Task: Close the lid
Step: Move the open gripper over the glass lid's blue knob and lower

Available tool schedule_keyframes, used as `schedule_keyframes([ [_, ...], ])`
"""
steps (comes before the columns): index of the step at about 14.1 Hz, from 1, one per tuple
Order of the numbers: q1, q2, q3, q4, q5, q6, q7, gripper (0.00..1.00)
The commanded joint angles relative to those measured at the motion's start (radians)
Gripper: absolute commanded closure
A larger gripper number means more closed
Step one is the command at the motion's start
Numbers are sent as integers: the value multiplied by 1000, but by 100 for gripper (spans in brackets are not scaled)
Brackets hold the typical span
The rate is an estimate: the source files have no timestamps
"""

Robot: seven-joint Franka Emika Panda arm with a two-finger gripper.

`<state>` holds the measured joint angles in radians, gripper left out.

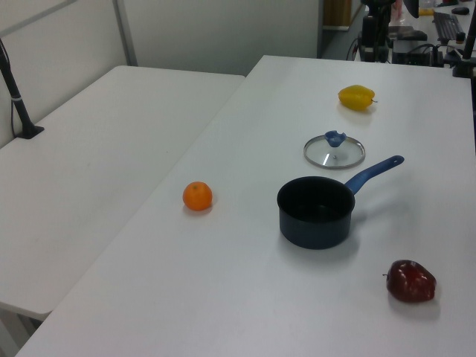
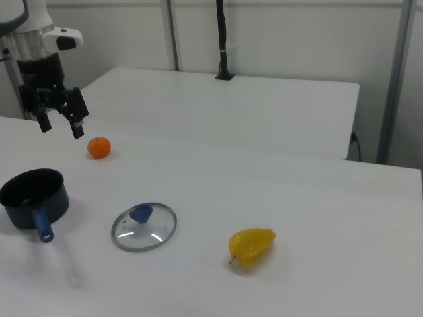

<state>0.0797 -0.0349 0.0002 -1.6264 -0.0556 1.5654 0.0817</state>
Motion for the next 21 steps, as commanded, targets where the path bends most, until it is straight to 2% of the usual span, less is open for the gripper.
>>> schedule_keyframes([
  [1,-3,-7,-5,-17,28,44,-19,0],
  [4,-31,-7,-5,-17,39,87,-36,0],
  [8,-113,-16,-5,-62,92,119,-215,0],
  [11,-156,-57,-5,-243,106,305,-249,0],
  [15,-159,-77,-6,-458,106,560,-247,0],
  [18,-158,-63,-6,-564,106,747,-247,0],
  [19,-153,-45,-6,-608,105,854,-244,0],
  [21,-146,-10,-5,-639,106,968,-237,0],
])
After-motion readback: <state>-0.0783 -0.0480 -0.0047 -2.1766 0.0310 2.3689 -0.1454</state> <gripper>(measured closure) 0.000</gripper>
